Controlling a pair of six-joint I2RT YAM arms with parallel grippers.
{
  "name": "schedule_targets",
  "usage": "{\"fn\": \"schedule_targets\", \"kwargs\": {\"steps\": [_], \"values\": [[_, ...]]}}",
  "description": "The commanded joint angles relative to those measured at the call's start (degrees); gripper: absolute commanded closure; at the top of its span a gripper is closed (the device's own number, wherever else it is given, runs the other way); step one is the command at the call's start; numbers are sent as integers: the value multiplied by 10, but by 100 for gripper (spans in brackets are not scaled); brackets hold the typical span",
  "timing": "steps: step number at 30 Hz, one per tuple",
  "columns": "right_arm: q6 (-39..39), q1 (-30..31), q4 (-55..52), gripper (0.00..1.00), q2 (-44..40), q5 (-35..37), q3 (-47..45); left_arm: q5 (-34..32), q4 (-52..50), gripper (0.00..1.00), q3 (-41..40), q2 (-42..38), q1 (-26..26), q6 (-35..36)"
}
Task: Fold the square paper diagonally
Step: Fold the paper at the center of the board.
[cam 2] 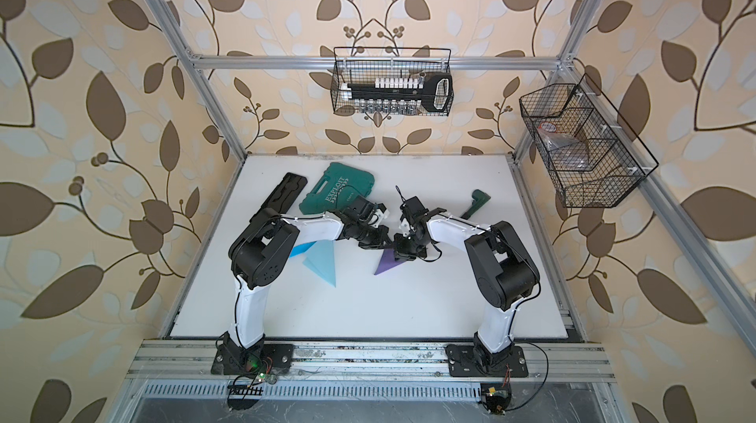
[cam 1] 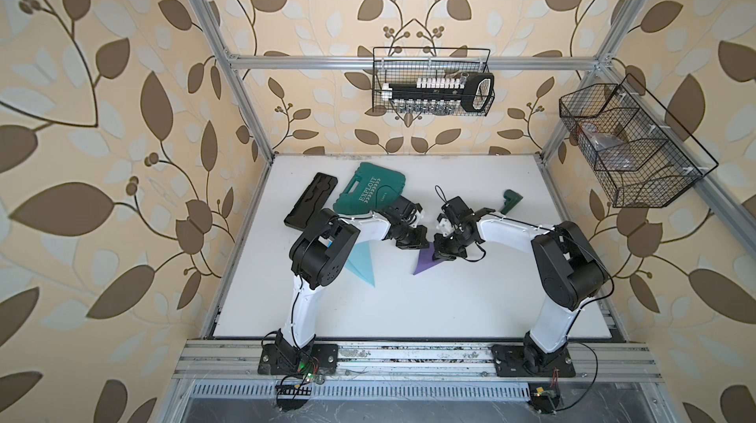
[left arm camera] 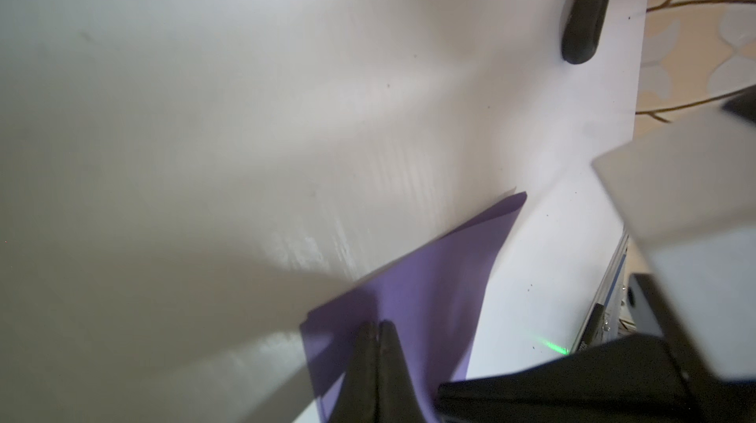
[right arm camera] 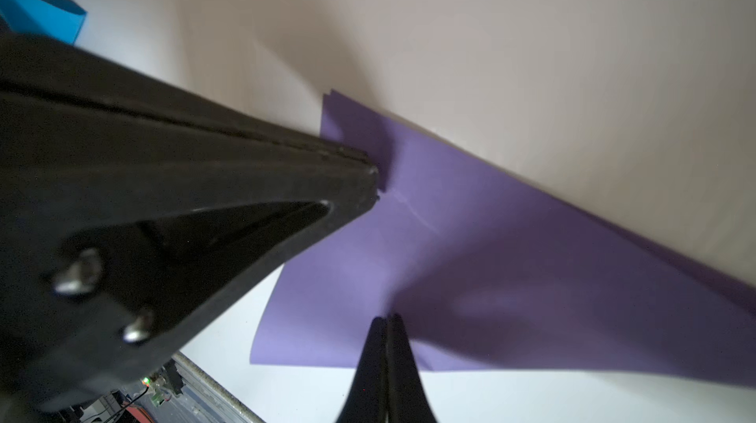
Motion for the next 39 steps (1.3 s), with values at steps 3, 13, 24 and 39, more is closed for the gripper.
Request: {"fn": "schedule_targets", "kwargs": {"steps": [3, 13, 24, 39], "values": [[-8, 11, 2, 100, 14, -18, -16, -69, -74, 100, -13, 41, 2, 17], [-6, 20, 14, 100, 20, -11, -29, -69, -75, 100, -11, 43, 0, 17], [-11, 33, 27, 100, 20, -12, -29, -69, -75, 100, -7, 48, -3, 16], [3, 6, 13, 100, -1, 35, -57, -72, -78, 100, -4, 53, -3, 18]]}}
